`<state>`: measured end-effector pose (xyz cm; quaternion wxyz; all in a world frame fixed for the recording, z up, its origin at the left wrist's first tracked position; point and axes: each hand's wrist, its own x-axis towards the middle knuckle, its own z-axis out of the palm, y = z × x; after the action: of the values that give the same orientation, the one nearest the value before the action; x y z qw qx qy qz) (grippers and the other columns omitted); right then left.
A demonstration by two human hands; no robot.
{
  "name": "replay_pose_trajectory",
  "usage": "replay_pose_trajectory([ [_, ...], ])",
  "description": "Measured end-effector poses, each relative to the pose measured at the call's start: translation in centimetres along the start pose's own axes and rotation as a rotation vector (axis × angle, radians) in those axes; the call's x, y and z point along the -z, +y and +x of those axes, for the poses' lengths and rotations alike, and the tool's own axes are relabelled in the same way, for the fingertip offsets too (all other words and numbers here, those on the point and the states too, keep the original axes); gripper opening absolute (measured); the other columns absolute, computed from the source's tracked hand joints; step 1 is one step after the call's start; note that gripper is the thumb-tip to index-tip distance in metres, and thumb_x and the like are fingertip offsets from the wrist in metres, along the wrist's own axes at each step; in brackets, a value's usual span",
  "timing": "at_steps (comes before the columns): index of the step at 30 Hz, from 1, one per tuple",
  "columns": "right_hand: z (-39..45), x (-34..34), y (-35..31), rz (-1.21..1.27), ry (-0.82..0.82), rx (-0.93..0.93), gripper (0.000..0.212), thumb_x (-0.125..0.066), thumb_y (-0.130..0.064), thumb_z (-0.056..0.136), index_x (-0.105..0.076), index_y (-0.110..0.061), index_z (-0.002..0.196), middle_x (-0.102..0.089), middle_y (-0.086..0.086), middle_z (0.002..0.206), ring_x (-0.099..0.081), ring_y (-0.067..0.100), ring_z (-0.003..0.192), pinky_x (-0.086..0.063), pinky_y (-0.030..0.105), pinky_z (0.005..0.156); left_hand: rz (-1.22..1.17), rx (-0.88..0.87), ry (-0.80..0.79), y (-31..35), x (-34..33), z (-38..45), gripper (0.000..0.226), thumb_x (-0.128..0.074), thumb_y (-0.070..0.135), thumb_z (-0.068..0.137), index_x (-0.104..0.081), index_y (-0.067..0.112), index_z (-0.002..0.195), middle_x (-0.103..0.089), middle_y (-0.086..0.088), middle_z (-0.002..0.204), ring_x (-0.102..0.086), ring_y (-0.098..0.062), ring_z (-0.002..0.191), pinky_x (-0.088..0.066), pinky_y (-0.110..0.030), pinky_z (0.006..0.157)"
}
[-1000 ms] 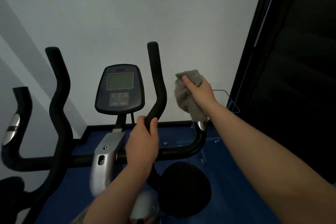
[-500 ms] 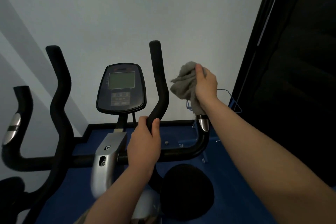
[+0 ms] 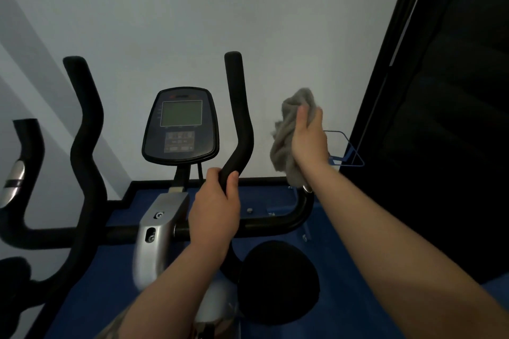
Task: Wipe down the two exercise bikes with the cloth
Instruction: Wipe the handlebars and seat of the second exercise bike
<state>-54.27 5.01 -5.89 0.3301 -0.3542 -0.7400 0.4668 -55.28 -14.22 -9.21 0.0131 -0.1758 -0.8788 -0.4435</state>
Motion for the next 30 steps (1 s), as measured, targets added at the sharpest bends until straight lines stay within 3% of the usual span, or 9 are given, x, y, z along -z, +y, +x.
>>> replay_pose_trajectory([
  [4,-6.7,1.0,5.1,-0.032,-0.085,-0.012,0.040,-0.033,-0.059,0.097,-0.034,-0.036,0.130,-0.054,-0.020,0.090,-0.058,0.010,0.082,-0.049,0.032,0.070,0.014,-0.003,-0.001,-0.1,-0.1,0.1,0.021,-0.039,0.049,0.099,-0.045,0.030,0.106,-0.057,0.008,0.080,-0.055,-0.007,0.072,-0.044,-0.033,0.061],
  [9,-1.0,1.5,2.2,0.164,-0.281,-0.086,0.041,-0.047,-0.054,0.096,-0.050,-0.021,0.120,-0.064,-0.002,0.103,-0.062,0.014,0.094,-0.049,0.028,0.071,0.025,-0.005,0.015,0.0,-0.1,0.1,0.029,-0.040,0.048,0.099,-0.049,0.024,0.111,-0.059,0.005,0.082,-0.059,-0.017,0.075,-0.046,-0.035,0.064],
  [14,-3.3,1.1,3.0,0.241,-0.128,-0.106,0.040,-0.053,-0.049,0.095,-0.045,-0.023,0.125,-0.060,-0.011,0.103,-0.061,0.018,0.105,-0.049,0.029,0.077,0.025,-0.011,0.022,-0.1,-0.1,0.1,0.029,-0.040,0.048,0.099,-0.050,0.023,0.112,-0.059,0.006,0.079,-0.057,-0.012,0.071,-0.040,-0.032,0.059],
  [16,-7.3,1.1,5.0,0.115,-0.071,0.000,0.039,-0.051,-0.044,0.097,-0.037,-0.031,0.131,-0.058,-0.010,0.114,-0.058,0.016,0.111,-0.047,0.027,0.083,0.025,-0.010,0.022,-0.2,-0.1,0.2,0.027,-0.040,0.048,0.099,-0.049,0.025,0.110,-0.058,0.006,0.078,-0.057,-0.011,0.070,-0.041,-0.032,0.058],
  [19,-10.0,1.7,6.3,-0.113,-0.118,0.227,0.057,-0.047,-0.030,0.100,-0.021,-0.030,0.151,-0.031,0.004,0.150,-0.032,0.018,0.135,-0.030,0.034,0.110,0.033,-0.014,0.020,-0.1,-0.1,0.2,0.025,-0.040,0.048,0.099,-0.048,0.026,0.107,-0.057,0.006,0.077,-0.056,-0.010,0.069,-0.041,-0.033,0.058],
  [21,-9.5,3.0,6.0,-0.383,-0.163,0.515,0.042,-0.041,-0.030,0.102,-0.044,-0.021,0.143,-0.030,0.009,0.153,-0.022,0.023,0.143,-0.018,0.046,0.119,0.039,-0.021,0.022,0.0,0.0,0.1,0.026,-0.040,0.048,0.099,-0.049,0.025,0.107,-0.058,0.004,0.078,-0.057,-0.013,0.070,-0.042,-0.033,0.059],
  [23,-8.9,4.1,5.2,-0.566,-0.285,0.748,0.047,-0.027,-0.037,0.103,-0.066,-0.019,0.122,-0.051,0.003,0.142,-0.027,0.021,0.143,-0.009,0.049,0.120,0.026,-0.025,0.025,0.0,0.1,0.1,0.027,-0.041,0.048,0.099,-0.050,0.024,0.105,-0.059,0.003,0.079,-0.059,-0.016,0.071,-0.044,-0.035,0.061],
  [26,-8.3,5.1,4.1,-0.709,-0.541,0.932,0.060,-0.013,-0.045,0.101,-0.065,-0.023,0.121,-0.067,-0.005,0.120,-0.043,0.011,0.132,0.002,0.036,0.122,0.022,-0.034,0.036,0.3,0.3,0.0,0.029,-0.041,0.049,0.099,-0.052,0.023,0.102,-0.060,0.002,0.077,-0.059,-0.016,0.071,-0.046,-0.036,0.062],
  [30,-5.7,6.7,1.8,-0.834,-0.928,1.002,0.053,-0.017,-0.052,0.103,-0.038,-0.025,0.144,-0.056,-0.003,0.137,-0.032,0.005,0.135,0.017,0.016,0.113,0.057,-0.045,-0.032,0.6,0.7,-0.2,0.031,-0.039,0.047,0.100,-0.051,0.020,0.109,-0.058,0.001,0.077,-0.059,-0.020,0.074,-0.044,-0.036,0.063],
])
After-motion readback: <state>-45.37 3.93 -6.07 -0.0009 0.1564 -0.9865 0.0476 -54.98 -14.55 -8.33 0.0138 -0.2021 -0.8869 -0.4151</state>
